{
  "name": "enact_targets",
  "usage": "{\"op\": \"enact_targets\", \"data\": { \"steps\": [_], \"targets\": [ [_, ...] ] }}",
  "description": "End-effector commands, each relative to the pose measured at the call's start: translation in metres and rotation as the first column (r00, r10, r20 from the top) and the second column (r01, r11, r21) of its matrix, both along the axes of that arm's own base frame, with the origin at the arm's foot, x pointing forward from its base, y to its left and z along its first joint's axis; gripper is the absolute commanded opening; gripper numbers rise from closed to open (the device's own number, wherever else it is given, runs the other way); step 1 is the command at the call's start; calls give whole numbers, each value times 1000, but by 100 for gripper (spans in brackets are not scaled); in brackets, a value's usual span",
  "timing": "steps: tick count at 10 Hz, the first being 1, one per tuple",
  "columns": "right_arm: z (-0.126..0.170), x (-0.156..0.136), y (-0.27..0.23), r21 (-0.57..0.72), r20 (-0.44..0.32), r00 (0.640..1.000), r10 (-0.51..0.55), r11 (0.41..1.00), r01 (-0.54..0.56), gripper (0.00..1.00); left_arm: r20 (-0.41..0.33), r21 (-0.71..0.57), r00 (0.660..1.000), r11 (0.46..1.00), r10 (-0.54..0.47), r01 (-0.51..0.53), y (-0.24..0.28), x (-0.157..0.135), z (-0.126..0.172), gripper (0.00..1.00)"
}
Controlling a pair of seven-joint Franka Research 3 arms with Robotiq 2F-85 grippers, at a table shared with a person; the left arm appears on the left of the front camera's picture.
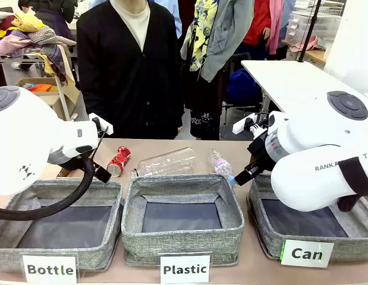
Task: Sort the can waste into the basket.
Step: Pick up the can waste from the table and place it in the right Fabric basket.
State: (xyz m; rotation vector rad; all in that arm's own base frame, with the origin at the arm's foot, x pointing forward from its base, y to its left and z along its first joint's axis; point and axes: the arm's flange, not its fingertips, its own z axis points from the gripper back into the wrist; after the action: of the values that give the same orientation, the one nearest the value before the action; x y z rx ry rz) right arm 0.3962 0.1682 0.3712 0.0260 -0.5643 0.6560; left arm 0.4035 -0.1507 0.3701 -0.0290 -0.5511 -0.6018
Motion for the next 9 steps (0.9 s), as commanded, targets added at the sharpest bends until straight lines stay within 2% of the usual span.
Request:
{"op": "enact_targets", "data": {
  "steps": [1, 9],
  "targets": [
    [0, 0, 0, 0, 1, 1000, 0, 1000, 0, 100, 0, 0, 1000, 1000, 0, 0, 0, 0, 0, 100],
    [0, 0, 0, 0, 1, 1000, 0, 1000, 0, 100, 0, 0, 1000, 1000, 0, 0, 0, 0, 0, 100]
  ]
}}
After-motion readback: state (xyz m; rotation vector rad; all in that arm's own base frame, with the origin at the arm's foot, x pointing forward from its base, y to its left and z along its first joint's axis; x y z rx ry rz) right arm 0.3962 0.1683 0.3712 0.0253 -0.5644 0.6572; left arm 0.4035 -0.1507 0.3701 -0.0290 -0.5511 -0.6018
